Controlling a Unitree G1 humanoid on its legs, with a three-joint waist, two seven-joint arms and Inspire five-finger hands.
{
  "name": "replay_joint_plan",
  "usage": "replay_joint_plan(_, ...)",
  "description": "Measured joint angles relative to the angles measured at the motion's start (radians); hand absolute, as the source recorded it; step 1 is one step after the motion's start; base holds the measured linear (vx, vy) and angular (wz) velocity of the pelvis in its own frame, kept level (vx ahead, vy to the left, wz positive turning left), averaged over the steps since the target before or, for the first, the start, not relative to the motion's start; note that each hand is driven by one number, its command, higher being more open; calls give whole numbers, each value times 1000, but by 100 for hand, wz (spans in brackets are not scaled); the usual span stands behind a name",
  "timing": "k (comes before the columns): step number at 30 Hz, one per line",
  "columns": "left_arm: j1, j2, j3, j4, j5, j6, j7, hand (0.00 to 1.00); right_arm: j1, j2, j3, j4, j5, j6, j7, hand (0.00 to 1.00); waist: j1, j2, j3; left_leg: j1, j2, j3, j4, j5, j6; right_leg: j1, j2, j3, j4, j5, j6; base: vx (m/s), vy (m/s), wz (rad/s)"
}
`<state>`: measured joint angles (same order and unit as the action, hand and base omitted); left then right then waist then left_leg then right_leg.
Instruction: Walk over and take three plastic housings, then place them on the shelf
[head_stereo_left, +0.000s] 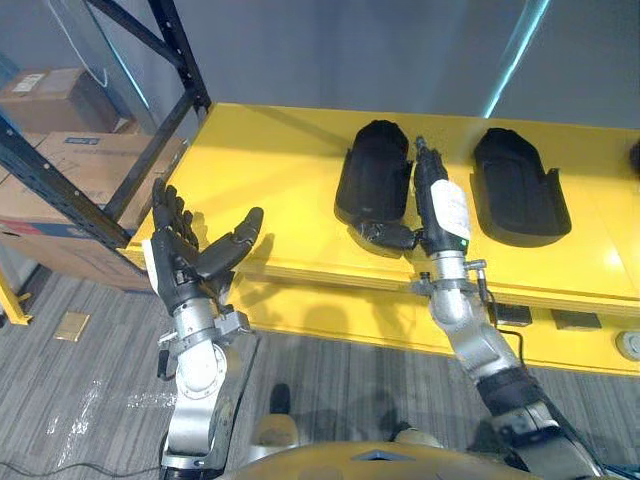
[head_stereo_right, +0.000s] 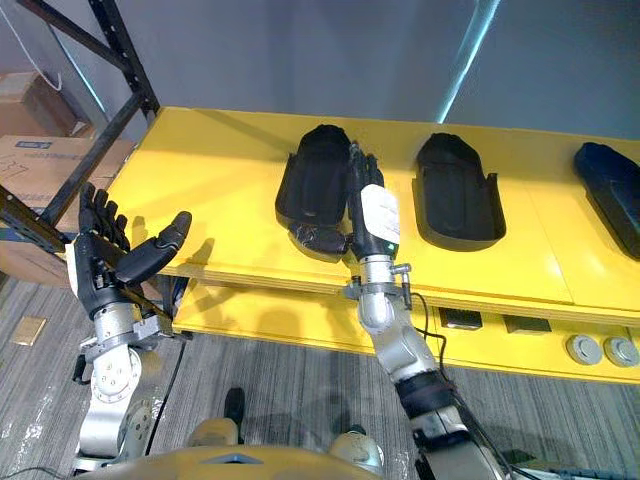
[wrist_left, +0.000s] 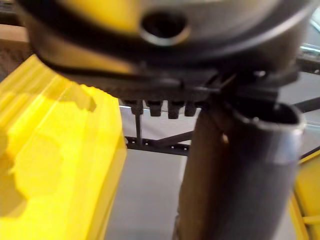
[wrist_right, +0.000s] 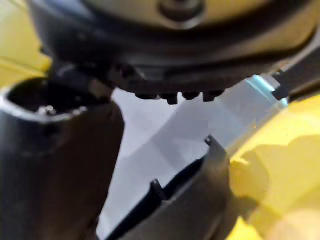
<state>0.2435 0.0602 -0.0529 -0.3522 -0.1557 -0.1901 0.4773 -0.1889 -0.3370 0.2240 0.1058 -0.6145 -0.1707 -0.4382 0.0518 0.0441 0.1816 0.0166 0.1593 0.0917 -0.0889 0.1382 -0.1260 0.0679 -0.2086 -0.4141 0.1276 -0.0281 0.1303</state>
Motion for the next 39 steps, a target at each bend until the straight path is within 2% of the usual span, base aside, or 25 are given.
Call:
replay_joint_plan(1, 0, 2, 3, 0, 0, 0, -1, 100, 11, -14, -1, -27, 5, -22, 13, 100, -2, 0, 0, 4, 1, 5, 0, -2, -1, 0, 0, 5, 0, 0, 0, 9, -8, -24)
replay_joint_plan(3, -2, 18, 10, 0, -3, 0, -13, 100, 55, -63, -12, -144, 112, -135, 83, 100, -9, -1, 0, 20, 3, 28, 0, -10, -1, 1, 2, 26, -2, 1, 1, 16, -12, -27)
replay_joint_plan(4, -2, 22, 12, 0, -3, 0, -22, 100, 63, -70, -16, -171, 149, -161, 103, 100, -11, -1, 0, 26, 4, 36, 0, -12, -1, 2, 2, 33, -3, 1, 1, 16, -12, -23)
replay_joint_plan(6, -7, 35, 13, 0, -4, 0, -50, 100, 85, -72, -42, -248, 356, -235, 195, 100, -29, -5, -4, 31, 4, 44, 0, -18, -3, 3, 3, 40, -5, 2, 2, 10, -11, -13)
replay_joint_plan(10, -10, 38, 16, 0, -8, 0, -97, 100, 141, -29, -163, -281, 586, -291, 264, 100, -31, -16, -17, 46, 5, 72, 0, -34, 1, 2, 4, 65, -12, 4, 5, 12, 1, -18)
replay_joint_plan(13, -10, 36, 34, 0, -39, -1, -130, 100, 202, 70, -319, -314, 709, -294, 259, 100, -36, -21, -39, 47, 6, 100, 0, -39, -4, -9, 9, 89, -29, 14, 7, 34, 4, -23)
replay_joint_plan(16, -10, 33, 61, 0, -40, -2, -170, 100, 265, 153, -439, -356, 771, -283, 222, 100, -64, -21, -47, 61, 7, 146, 0, -40, -8, -15, 13, 123, -46, 25, 7, 40, 9, -33)
replay_joint_plan(19, -5, 23, 58, 0, -45, -7, -210, 100, 380, 229, -521, -404, 843, -241, 201, 100, -98, -18, -64, 82, 17, 207, 0, -51, -18, -26, 24, 168, -50, 28, 4, 28, 7, -48)
replay_joint_plan(22, 1, 16, 46, 0, -83, -17, -228, 100, 486, 292, -558, -435, 866, -199, 182, 100, -133, -9, -81, 100, 38, 285, 0, -66, -33, -47, 53, 238, -79, 52, -2, 18, -15, -75)
replay_joint_plan(23, 2, 17, 27, 0, -87, -23, -228, 100, 540, 316, -571, -454, 867, -184, 168, 100, -154, -5, -86, 117, 50, 326, 0, -74, -41, -54, 69, 275, -89, 61, -7, 13, -32, -82)
replay_joint_plan(28, -3, 15, -91, 0, -114, -47, -218, 100, 660, 354, -586, -551, 867, -172, 162, 100, -217, 9, -116, 173, 91, 481, 6, -102, -73, -96, 131, 410, -104, 77, -11, 45, -30, -95)
replay_joint_plan(31, -25, 9, -144, 0, -111, -50, -197, 100, 685, 356, -588, -578, 880, -173, 171, 100, -252, 9, -120, 184, 128, 545, 85, -154, -88, -117, 176, 497, -110, 89, -19, 50, -35, -99)
replay_joint_plan(32, -41, -4, -146, 1, -111, -51, -172, 100, 684, 357, -588, -580, 921, -174, 179, 100, -249, 12, -120, 182, 134, 534, 133, -198, -67, -135, 195, 551, -106, 96, -27, 30, -36, -143)
replay_joint_plan(33, -50, -18, -144, 1, -108, -59, -128, 100, 676, 356, -582, -578, 988, -173, 204, 100, -231, 23, -121, 178, 133, 458, 176, -258, -26, -157, 218, 618, -104, 107, -38, 30, -30, -158)
replay_joint_plan(34, -51, -24, -143, 0, -106, -61, -100, 100, 671, 357, -573, -574, 1026, -173, 231, 100, -222, 33, -120, 175, 132, 402, 198, -294, -6, -164, 230, 648, -104, 107, -42, 21, 2, -154)
replay_joint_plan(35, -50, -30, -143, 0, -106, -61, -62, 100, 667, 355, -565, -565, 1065, -173, 261, 100, -213, 45, -115, 169, 129, 319, 231, -336, 2, -173, 244, 688, -103, 109, -42, 13, 59, -127)
replay_joint_plan(36, -44, -32, -144, 0, -105, -61, -29, 100, 663, 355, -548, -540, 1072, -173, 282, 100, -212, 61, -114, 168, 126, 250, 264, -365, -12, -181, 251, 721, -92, 112, -38, 9, 87, -111)
replay_joint_plan(38, -43, -48, -141, -13, -104, -61, -21, 100, 663, 356, -479, -509, 1071, -170, 282, 100, -211, 72, -110, 166, 109, 233, 294, -389, -37, -195, 248, 752, -73, 119, -20, -24, 139, -58)
replay_joint_plan(39, -44, -51, -141, -21, -104, -61, -24, 100, 664, 358, -451, -504, 1070, -166, 282, 100, -209, 71, -109, 166, 104, 236, 296, -395, -37, -196, 244, 754, -73, 120, -18, -84, 177, -17)
